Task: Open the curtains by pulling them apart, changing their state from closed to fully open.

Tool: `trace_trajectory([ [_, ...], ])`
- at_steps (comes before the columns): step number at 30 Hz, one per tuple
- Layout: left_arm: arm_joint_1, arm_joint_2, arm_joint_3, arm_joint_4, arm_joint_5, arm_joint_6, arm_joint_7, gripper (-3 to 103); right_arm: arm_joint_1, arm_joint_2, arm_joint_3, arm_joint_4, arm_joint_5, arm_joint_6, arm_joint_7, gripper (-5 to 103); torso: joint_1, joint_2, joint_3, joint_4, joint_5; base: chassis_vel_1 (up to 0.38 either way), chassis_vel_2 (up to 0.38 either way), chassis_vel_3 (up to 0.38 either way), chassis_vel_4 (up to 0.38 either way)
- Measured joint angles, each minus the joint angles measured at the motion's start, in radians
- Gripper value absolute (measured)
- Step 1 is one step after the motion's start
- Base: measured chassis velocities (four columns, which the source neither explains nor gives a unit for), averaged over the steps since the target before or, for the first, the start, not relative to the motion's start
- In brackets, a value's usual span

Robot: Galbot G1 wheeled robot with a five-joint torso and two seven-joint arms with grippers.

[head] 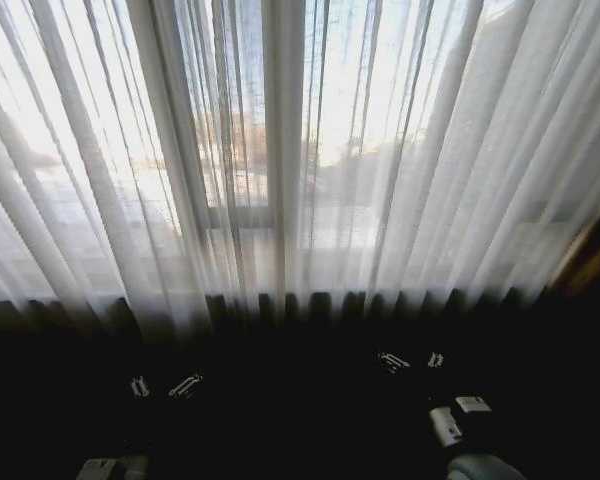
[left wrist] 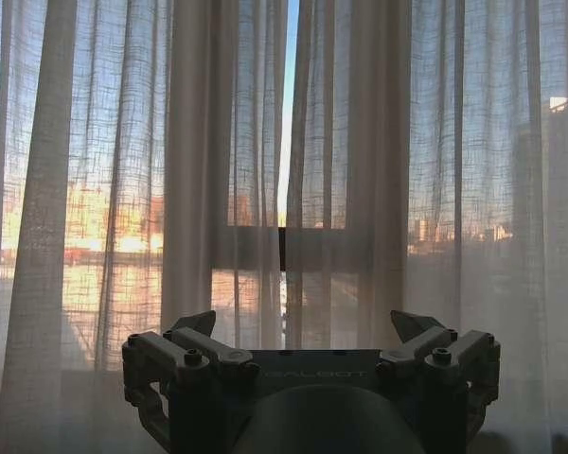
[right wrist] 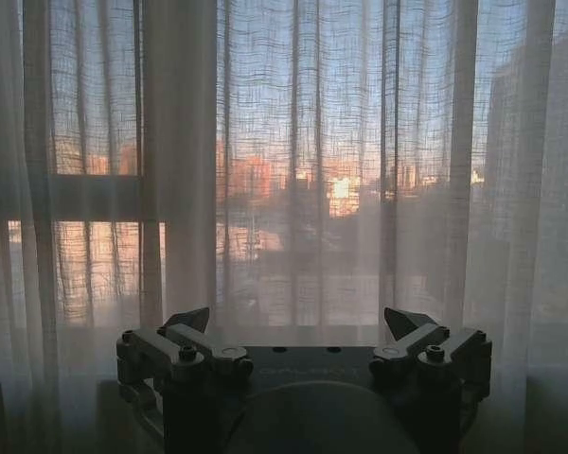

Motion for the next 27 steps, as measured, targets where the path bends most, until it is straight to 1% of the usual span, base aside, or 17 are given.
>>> trace_trajectory([
  [5,0.000,-0.001,0.001,0.003,0.000,-0.004,0.000,100,-0.001,0.001,-0.001,-0.001,-0.003,0.005,0.000,100,0.001,0.000,0.000,0.0000,-0.0008,-0.186,0.392,0.170,-0.408],
  [16,0.003,-0.002,-0.001,0.006,-0.001,-0.015,0.000,100,-0.003,0.002,-0.008,-0.001,-0.019,0.008,-0.003,100,0.000,0.000,0.000,0.0000,0.0000,-0.257,0.427,0.256,-0.414],
  [20,0.002,-0.003,-0.001,0.007,-0.002,-0.016,0.000,100,-0.005,0.006,-0.015,-0.004,-0.039,0.028,-0.028,100,0.000,0.000,0.000,0.0000,-0.0002,-0.282,0.424,0.282,-0.423],
  [25,0.002,-0.005,-0.001,0.010,-0.003,-0.016,0.000,100,-0.007,0.008,-0.021,-0.007,-0.053,0.031,-0.032,100,0.000,0.000,0.000,0.0002,0.0001,-0.227,0.474,0.245,-0.490],
  [26,0.002,-0.005,-0.001,0.010,-0.003,-0.016,0.000,100,-0.007,0.007,-0.021,-0.007,-0.054,0.031,-0.032,100,0.001,0.000,0.000,-0.0002,-0.0006,-0.178,0.483,0.178,-0.527],
  [27,0.003,-0.005,-0.001,0.011,-0.003,-0.017,0.000,100,-0.007,0.007,-0.021,-0.007,-0.054,0.031,-0.032,100,0.001,0.000,0.000,0.0001,-0.0011,-0.111,0.483,0.178,-0.485],
])
